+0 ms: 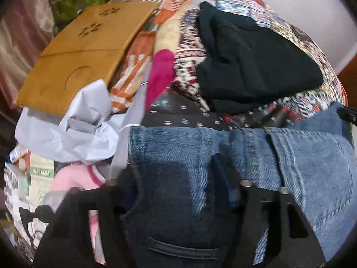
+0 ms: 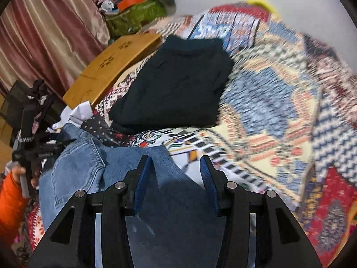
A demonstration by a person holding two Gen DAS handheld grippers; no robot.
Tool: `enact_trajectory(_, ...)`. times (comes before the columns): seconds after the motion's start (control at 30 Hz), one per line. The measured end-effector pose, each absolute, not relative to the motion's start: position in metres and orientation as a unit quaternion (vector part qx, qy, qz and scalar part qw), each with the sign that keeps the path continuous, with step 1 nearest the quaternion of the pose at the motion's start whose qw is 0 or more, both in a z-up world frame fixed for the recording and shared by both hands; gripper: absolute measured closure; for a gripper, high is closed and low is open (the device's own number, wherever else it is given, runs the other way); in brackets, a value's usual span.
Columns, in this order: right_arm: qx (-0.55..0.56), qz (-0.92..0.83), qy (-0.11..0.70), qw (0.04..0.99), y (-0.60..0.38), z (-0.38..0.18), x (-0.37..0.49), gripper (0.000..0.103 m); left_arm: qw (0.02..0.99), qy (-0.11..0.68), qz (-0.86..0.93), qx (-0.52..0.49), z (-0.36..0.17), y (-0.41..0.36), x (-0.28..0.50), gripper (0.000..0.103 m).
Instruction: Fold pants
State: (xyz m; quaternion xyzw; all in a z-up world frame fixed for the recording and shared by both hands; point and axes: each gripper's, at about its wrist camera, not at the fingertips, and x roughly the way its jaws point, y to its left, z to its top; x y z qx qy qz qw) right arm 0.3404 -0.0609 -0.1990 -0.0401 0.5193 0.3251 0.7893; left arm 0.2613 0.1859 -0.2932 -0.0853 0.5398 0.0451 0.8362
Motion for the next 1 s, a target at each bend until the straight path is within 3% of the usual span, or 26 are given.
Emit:
enact_trajectory(0.03,-0.028,0.337,0.528,0.779,-0.058,-0.204,0.34,0.066,0.84,0.535,0.042,-0.082,-0.291,0.181,0.258,0.063)
enact_trajectory(0.07,-0.019,0.344,0.529,0.776,-0.056,-0.207,0.34,0.078,0.842,0.532,0.037,-0.083,-0.29,0.178,0.257,0.072)
enact_trajectory(0.13,-0.029,0.341,0.519,0.783,-0.051,-0.209,0.334,0.084,0.847,0.524,0.043,-0.078,-0.286,0.172,0.251,0.087)
enact_trajectory(0.27,-0.036,0.341,0.486,0.804,-0.055,-0.196,0.327,0.099,0.865,0.493,0.098,-0.001,-0.267,0.159,0.242,0.089)
enact_trajectory(0.47,-0.085,0.327,0.456,0.823,-0.04,-0.191,0.325,0.099,0.859,0.497,0.126,0.001,-0.266,0.173,0.238,0.087)
enact_trajectory(0.67,-0.084,0.308,0.497,0.807,-0.039,-0.194,0.336,0.095,0.848,0.518,0.11,-0.016,-0.258,0.181,0.231,0.059)
enact_trajectory(0.73,-0.069,0.303,0.503,0.807,-0.052,-0.181,0.331,0.091,0.86,0.497,0.113,-0.025,-0.24,0.185,0.219,0.035)
enact_trajectory(0.8,-0.059,0.305,0.491,0.814,-0.067,-0.166,0.321,0.083,0.87,0.478,0.116,-0.038,-0.223,0.19,0.204,0.022)
enact_trajectory(0.87,-0.049,0.304,0.477,0.823,-0.085,-0.149,0.308,0.069,0.873,0.471,0.112,-0.058,-0.214,0.193,0.189,0.02)
enact_trajectory(1.0,-0.046,0.299,0.454,0.838,-0.116,-0.122,0.276,0.064,0.861,0.489,0.106,-0.091,-0.218,0.199,0.169,0.019)
